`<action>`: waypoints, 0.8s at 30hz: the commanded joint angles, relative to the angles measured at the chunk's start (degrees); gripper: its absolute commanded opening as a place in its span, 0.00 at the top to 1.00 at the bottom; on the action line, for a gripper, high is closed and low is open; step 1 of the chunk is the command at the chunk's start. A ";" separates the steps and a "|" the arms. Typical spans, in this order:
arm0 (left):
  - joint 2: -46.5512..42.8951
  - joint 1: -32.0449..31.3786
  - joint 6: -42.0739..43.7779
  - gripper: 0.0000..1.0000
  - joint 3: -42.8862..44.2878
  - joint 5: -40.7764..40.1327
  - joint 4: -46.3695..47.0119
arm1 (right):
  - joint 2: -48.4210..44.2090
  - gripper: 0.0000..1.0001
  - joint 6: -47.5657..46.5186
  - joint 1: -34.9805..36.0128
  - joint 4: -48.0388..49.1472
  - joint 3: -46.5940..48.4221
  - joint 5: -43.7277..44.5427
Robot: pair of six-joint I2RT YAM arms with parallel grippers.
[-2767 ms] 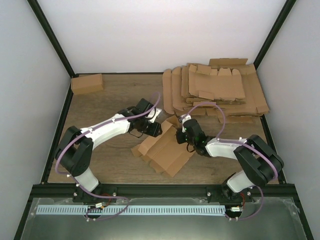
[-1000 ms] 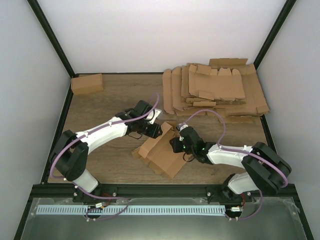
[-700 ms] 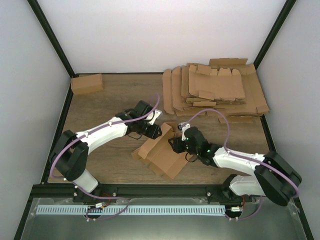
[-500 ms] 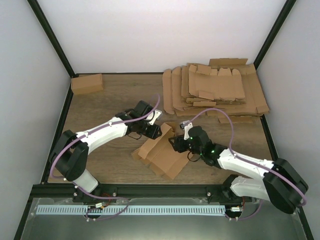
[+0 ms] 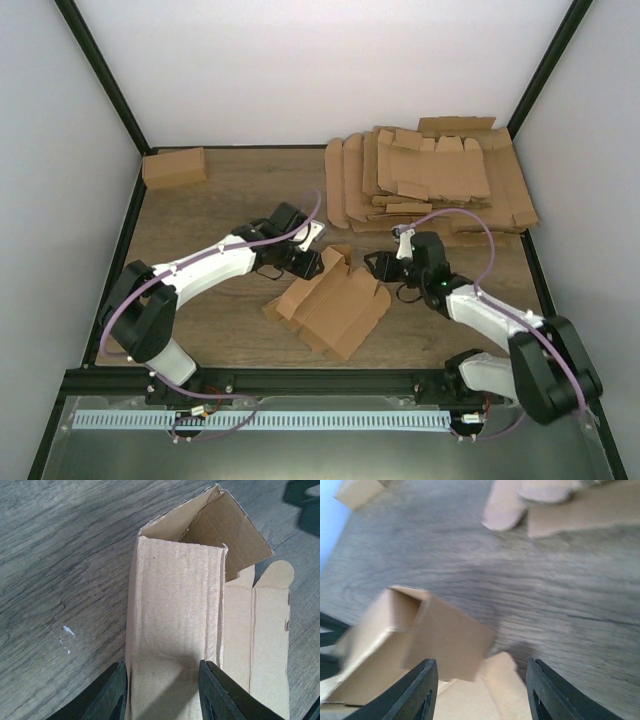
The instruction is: Fold the paper box
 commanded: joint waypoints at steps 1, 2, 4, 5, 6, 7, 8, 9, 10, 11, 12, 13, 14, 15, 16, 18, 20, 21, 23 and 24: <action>-1.09 -0.60 0.59 0.59 -0.30 0.02 -0.20 | 7.32 0.50 -0.67 -3.16 4.20 2.57 -4.91; -1.15 -0.67 0.59 0.59 -0.30 0.01 -0.23 | 9.17 0.51 -1.02 -3.37 5.28 3.06 -6.06; -1.27 -0.84 0.66 0.59 -0.30 -0.06 -0.34 | 12.94 0.52 -2.28 -3.46 6.42 5.06 -8.57; -1.34 -0.92 0.66 0.59 -0.30 -0.10 -0.32 | 14.56 0.53 -2.68 -3.55 6.52 6.55 -9.62; -1.39 -1.03 0.68 0.59 -0.30 -0.12 -0.31 | 15.71 0.53 -2.83 -3.73 6.77 7.27 -10.06; -1.36 -1.00 0.68 0.59 -0.30 -0.16 -0.34 | 16.68 0.53 -2.35 -4.22 6.70 7.91 -9.62; -1.39 -1.09 0.68 0.59 -0.38 -0.25 -0.36 | 17.48 0.53 -1.69 -4.94 6.74 8.43 -9.65; -1.31 -1.21 0.73 0.59 -0.39 -0.38 -0.35 | 18.68 0.53 -0.97 -6.41 7.24 8.88 -10.91; -1.31 -1.18 0.63 0.59 -0.45 -0.41 -0.28 | 19.44 0.53 -0.48 -7.16 7.81 9.47 -12.63; -1.24 -1.31 0.60 0.59 -0.57 -0.43 -0.26 | 20.77 0.53 -0.25 -7.78 7.90 10.38 -14.18; -1.15 -1.37 0.59 0.59 -0.59 -0.43 -0.17 | 22.38 0.53 -0.37 -7.98 7.47 11.85 -15.37; -1.03 -1.48 0.62 0.59 -0.52 -0.48 -0.13 | 24.00 0.54 -0.56 -7.98 6.72 13.38 -16.42; -0.91 -1.51 0.68 0.59 -0.48 -0.52 -0.08 | 25.71 0.55 -0.74 -7.99 6.27 14.91 -17.50; -0.79 -1.64 0.68 0.59 -0.40 -0.63 -0.08 | 27.24 0.55 -0.91 -8.04 6.13 16.12 -18.77; -0.70 -1.70 0.68 0.59 -0.34 -0.69 -0.07 | 29.13 0.56 -1.07 -7.99 6.20 17.15 -20.15; -0.53 -1.85 0.70 0.59 -0.26 -0.76 -0.01 | 31.33 0.58 -1.37 -7.97 6.64 18.63 -23.06; -0.47 -1.88 0.68 0.59 -0.15 -0.82 0.06 | 32.51 0.60 -1.97 -7.97 7.59 19.09 -26.08; -0.42 -1.94 0.68 0.59 -0.17 -0.88 0.04 | 32.76 0.61 -2.27 -7.98 8.24 18.97 -27.33; -0.43 -1.96 0.73 0.59 -0.10 -1.02 0.01 | 32.48 0.63 -2.94 -7.95 9.79 17.90 -29.40; -0.42 -2.08 0.75 0.59 -0.12 -1.04 0.00 | 32.12 0.63 -3.20 -7.89 10.55 16.93 -30.18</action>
